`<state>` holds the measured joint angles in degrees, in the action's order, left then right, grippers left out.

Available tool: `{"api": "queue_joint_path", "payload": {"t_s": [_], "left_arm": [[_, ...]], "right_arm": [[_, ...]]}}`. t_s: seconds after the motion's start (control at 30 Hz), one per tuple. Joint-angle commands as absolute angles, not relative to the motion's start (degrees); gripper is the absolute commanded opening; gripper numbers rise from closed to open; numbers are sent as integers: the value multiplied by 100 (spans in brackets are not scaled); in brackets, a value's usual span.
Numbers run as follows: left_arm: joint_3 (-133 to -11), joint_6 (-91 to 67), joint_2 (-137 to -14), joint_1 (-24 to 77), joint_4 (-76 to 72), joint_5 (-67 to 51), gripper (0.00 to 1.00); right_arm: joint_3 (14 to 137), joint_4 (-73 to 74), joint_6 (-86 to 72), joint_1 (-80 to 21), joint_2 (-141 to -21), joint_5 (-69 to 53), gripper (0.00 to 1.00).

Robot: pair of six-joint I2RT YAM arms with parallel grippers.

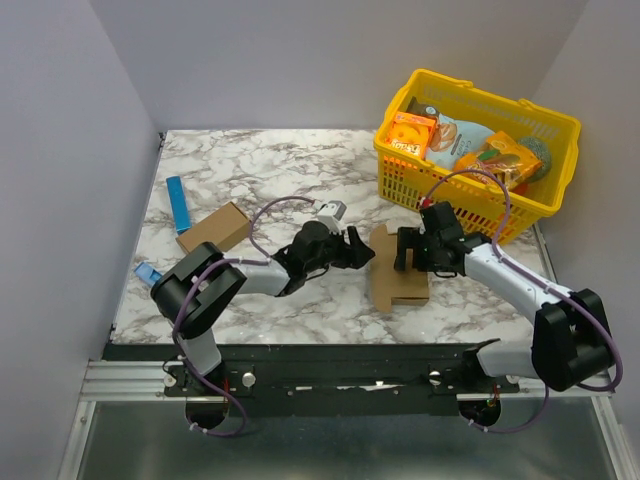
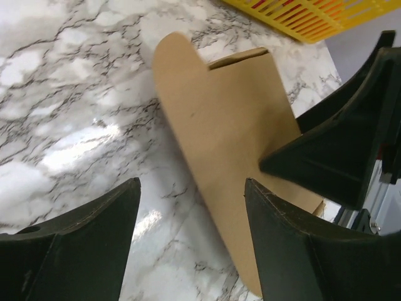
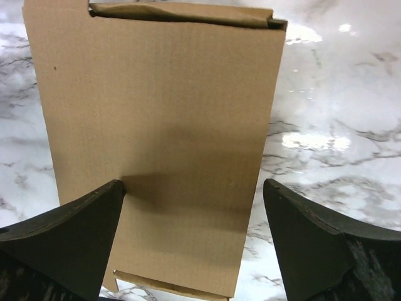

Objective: Fold the paper box

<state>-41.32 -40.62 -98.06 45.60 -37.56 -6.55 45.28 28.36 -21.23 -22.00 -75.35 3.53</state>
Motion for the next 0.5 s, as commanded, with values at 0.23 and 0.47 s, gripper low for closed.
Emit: {"api": "queue_joint_path", "payload": {"t_s": [0.23, 0.47], "left_arm": [[-4518, -4069, -10468, 4562, -3754, -906, 45], [-4123, -4279, -10564, 4570, -4130, -1028, 26]], "right_arm": [[4105, 2189, -2224, -2162, -7963, -571, 95], [4060, 2057, -2197, -2145, -8156, -800, 89]]}}
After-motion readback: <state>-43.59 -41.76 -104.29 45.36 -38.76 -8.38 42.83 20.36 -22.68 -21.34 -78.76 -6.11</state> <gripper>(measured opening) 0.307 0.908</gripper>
